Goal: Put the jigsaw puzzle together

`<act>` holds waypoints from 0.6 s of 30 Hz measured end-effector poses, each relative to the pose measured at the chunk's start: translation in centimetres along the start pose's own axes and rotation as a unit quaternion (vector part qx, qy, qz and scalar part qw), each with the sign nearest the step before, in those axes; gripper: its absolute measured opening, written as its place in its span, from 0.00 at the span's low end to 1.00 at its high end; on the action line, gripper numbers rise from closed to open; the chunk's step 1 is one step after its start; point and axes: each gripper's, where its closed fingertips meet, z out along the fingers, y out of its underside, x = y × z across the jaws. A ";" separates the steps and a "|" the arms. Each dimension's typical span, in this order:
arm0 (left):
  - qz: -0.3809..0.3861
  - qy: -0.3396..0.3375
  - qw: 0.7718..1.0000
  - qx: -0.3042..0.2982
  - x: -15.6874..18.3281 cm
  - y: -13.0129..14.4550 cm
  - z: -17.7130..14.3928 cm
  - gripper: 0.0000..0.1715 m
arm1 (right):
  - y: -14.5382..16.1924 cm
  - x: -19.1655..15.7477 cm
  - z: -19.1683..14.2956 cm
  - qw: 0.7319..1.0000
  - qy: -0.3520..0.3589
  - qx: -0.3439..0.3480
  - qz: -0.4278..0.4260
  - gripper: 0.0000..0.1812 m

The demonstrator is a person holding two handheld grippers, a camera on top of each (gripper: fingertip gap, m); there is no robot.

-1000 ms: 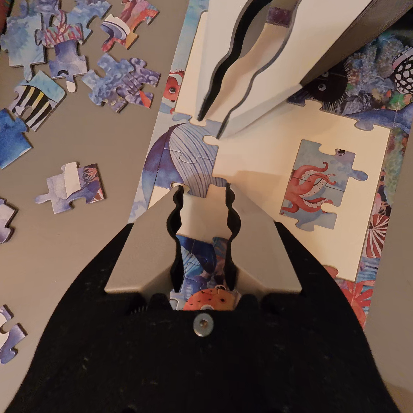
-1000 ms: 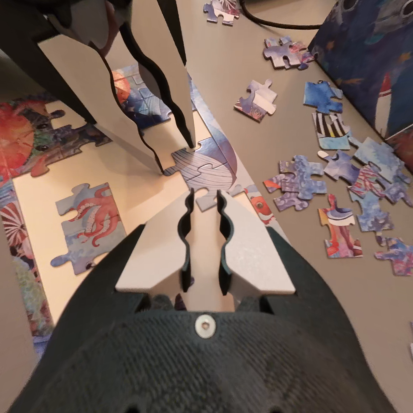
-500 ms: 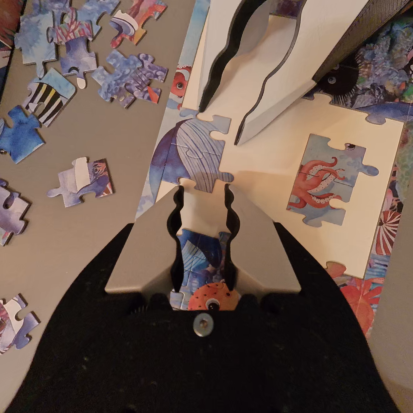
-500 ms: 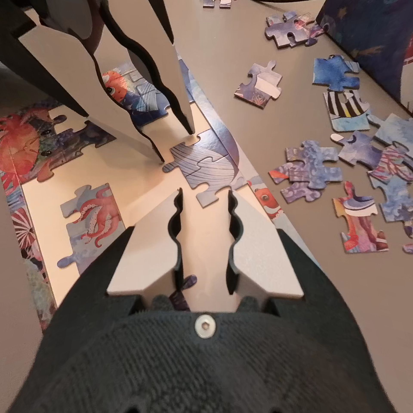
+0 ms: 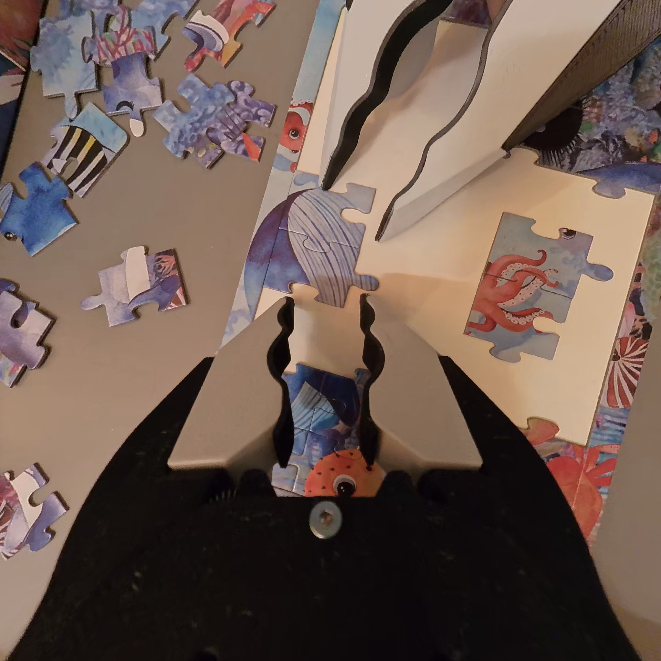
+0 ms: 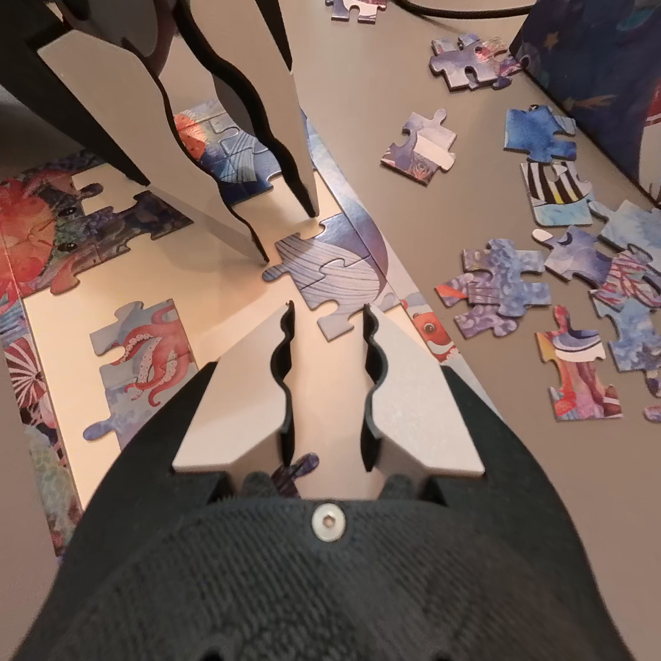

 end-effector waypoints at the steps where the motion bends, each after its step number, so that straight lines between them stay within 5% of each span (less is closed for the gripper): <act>1: 0.000 -0.001 1.000 0.000 0.0 0.0 0.0 0.21 | 0.0 0.0 0.0 1.000 0.000 0.000 0.000 0.21; 18: 0.000 -0.003 1.000 -0.001 -0.1 0.1 0.0 0.21 | -0.1 -0.1 0.1 1.000 0.000 0.003 -0.003 0.21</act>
